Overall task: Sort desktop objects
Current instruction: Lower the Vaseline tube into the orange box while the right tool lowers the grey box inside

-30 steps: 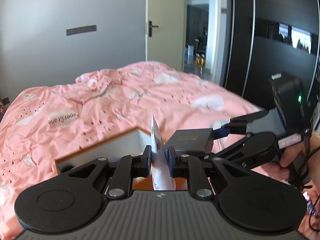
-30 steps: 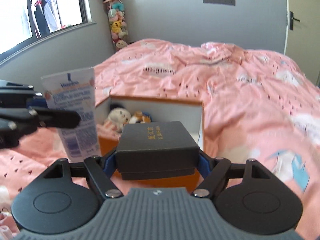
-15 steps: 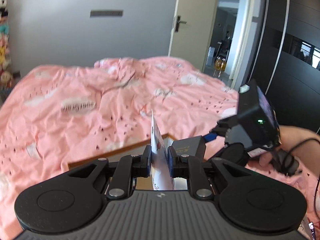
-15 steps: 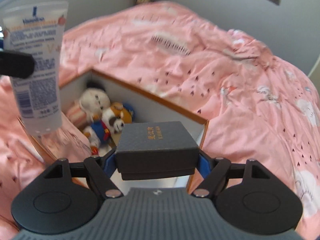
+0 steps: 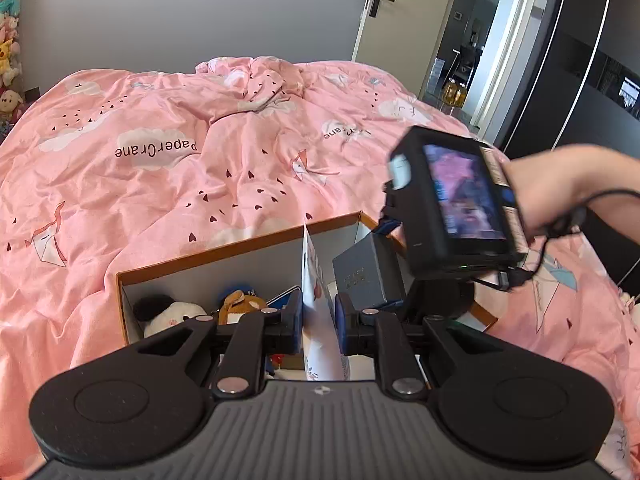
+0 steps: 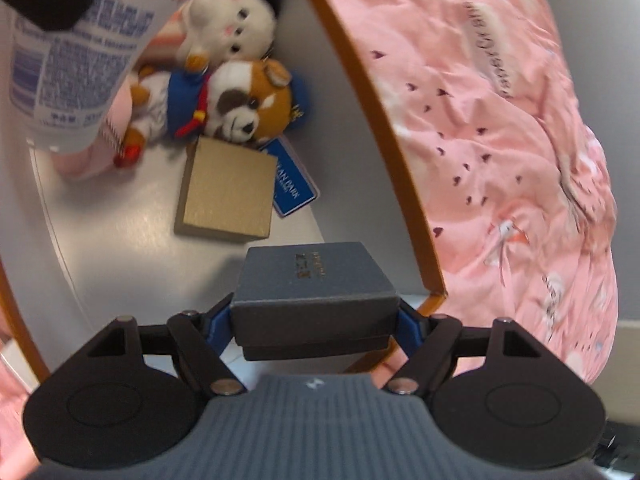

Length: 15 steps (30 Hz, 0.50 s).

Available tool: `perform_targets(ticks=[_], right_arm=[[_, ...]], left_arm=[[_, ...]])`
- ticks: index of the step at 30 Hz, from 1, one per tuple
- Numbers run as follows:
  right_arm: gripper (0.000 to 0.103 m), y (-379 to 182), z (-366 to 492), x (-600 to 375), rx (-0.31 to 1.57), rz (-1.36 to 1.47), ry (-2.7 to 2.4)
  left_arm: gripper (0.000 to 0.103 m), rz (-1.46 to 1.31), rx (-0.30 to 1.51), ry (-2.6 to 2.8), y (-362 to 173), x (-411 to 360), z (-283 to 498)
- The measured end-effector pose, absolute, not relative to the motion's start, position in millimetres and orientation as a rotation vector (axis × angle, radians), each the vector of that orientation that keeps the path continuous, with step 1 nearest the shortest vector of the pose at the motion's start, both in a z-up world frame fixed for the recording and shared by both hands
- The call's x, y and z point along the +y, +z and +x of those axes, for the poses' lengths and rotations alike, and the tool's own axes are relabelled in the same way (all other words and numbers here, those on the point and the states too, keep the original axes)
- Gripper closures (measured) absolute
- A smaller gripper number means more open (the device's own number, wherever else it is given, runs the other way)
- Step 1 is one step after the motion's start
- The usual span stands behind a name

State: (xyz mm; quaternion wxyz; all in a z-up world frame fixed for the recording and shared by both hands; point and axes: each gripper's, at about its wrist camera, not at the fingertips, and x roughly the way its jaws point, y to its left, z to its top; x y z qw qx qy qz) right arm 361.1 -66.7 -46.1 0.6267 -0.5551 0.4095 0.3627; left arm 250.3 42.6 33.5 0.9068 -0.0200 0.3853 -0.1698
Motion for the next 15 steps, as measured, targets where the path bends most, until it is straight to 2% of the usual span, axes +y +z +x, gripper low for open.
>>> perform_targets(ticks=[8, 15], right_arm=[[0.024, -79.2, 377.7, -54.0, 1.003, -1.483, 0.828], [0.024, -84.0, 388.2, -56.7, 1.014, -1.463, 0.831]], left_arm=[[0.084, -0.083, 0.813, -0.346, 26.5, 49.7, 251.7], [0.084, -0.088, 0.82, -0.334, 24.2, 55.2, 252.5]])
